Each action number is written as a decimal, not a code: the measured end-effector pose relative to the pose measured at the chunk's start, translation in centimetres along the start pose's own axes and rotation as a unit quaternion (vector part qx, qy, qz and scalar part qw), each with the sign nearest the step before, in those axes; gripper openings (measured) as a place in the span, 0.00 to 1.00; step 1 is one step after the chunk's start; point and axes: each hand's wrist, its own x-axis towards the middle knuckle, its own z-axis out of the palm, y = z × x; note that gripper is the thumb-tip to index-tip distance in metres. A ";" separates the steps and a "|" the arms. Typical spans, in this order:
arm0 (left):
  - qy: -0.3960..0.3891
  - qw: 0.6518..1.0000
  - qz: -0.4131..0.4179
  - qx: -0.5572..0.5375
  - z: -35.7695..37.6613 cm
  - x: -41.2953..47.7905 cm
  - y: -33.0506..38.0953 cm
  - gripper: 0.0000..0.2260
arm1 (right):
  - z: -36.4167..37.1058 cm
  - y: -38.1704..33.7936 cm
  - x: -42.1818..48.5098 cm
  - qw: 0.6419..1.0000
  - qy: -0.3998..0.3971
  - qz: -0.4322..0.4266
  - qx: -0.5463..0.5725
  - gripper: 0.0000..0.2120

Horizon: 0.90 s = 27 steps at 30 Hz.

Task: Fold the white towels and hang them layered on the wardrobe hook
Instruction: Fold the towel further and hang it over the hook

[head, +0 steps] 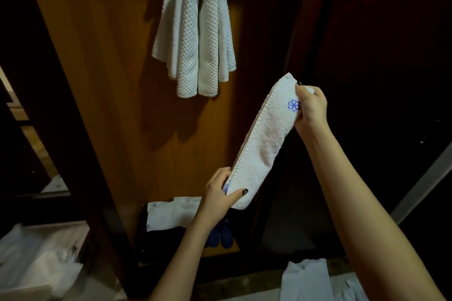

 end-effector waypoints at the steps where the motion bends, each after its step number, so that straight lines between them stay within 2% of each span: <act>1: -0.002 1.000 -0.009 -0.005 0.0 -0.2 -0.2 0.13 | 0.1 0.0 0.2 1.000 0.006 -0.002 0.003 0.10; 6: 0.026 0.996 -0.043 -0.069 -0.6 -0.3 -1.1 0.04 | -0.1 0.3 0.8 1.000 0.022 -0.006 0.009 0.10; 11: 0.012 0.998 -0.042 -0.053 -1.7 0.5 -1.5 0.12 | -0.5 1.0 1.2 0.999 0.042 -0.007 -0.004 0.10; 15: 0.031 0.995 -0.065 -0.072 -4.7 2.3 -1.8 0.10 | -1.4 1.5 1.8 0.991 0.040 -0.066 -0.113 0.09; 18: 0.022 0.997 -0.053 -0.059 -7.5 3.9 -1.5 0.12 | -2.2 1.7 2.3 0.955 0.031 -0.150 -0.253 0.08; 20: 0.020 0.998 -0.038 -0.035 -9.5 5.2 -1.4 0.11 | -2.5 1.4 2.6 0.929 0.004 -0.189 -0.318 0.09; 22: 0.018 0.999 -0.044 -0.021 -11.4 6.7 -1.2 0.13 | -2.3 0.7 3.1 0.920 -0.045 -0.184 -0.344 0.10; 24: 0.013 0.998 -0.064 -0.009 -13.4 8.4 -0.6 0.15 | -1.7 -0.2 3.7 0.923 -0.101 -0.141 -0.342 0.11; 27: 0.004 0.998 -0.064 0.022 -16.7 10.9 0.6 0.09 | -0.6 -1.4 4.7 0.936 -0.198 -0.065 -0.283 0.11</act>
